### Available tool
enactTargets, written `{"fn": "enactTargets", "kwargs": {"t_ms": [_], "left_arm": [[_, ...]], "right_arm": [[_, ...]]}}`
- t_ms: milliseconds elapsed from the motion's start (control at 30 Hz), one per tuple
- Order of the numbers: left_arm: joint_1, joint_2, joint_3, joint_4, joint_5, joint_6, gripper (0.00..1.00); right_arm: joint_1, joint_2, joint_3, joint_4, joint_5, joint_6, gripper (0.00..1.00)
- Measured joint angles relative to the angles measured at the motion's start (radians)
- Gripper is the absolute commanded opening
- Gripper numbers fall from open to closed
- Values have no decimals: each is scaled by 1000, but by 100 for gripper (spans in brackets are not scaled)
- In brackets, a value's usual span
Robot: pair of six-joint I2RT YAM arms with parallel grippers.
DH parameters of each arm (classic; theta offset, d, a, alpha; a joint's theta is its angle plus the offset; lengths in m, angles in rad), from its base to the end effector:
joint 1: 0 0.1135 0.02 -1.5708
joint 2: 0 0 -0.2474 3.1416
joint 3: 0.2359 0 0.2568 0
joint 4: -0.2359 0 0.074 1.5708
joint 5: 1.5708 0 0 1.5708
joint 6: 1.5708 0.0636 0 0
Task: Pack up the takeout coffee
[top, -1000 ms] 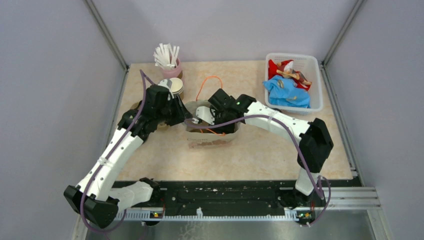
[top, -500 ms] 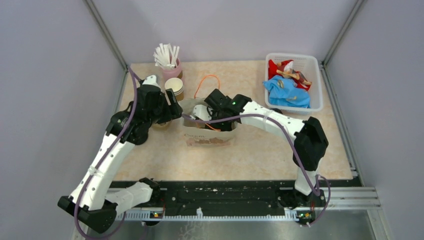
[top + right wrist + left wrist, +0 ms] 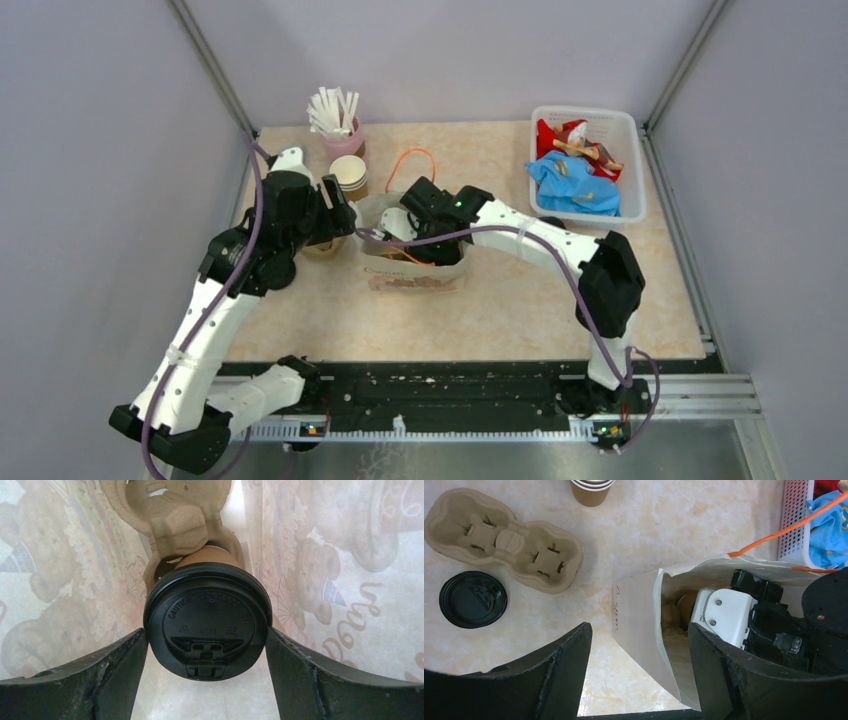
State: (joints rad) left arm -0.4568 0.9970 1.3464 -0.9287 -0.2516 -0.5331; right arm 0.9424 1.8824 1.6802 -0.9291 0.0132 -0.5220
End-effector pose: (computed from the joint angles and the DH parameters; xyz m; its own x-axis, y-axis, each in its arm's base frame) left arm 0.1984 -0.0798 0.3889 -0.5452 -0.2805 -0.7900 -0.0428 0.9505 -0.3079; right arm 0.2423 0.3320 0.2331 -0.0595 -0.9299 -0.3629 -0.9636 0.1484 -0.2225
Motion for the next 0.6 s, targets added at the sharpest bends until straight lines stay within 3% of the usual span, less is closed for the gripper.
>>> {"fn": "enactTargets", "kwargs": {"t_ms": [267, 600], "left_arm": [[0, -4, 0, 1, 0, 10, 77], [0, -13, 0, 5, 14, 7, 76]], "right_arm": [[7, 4, 42, -90, 2, 42, 98], [11, 4, 88, -164, -3, 80, 99]]}}
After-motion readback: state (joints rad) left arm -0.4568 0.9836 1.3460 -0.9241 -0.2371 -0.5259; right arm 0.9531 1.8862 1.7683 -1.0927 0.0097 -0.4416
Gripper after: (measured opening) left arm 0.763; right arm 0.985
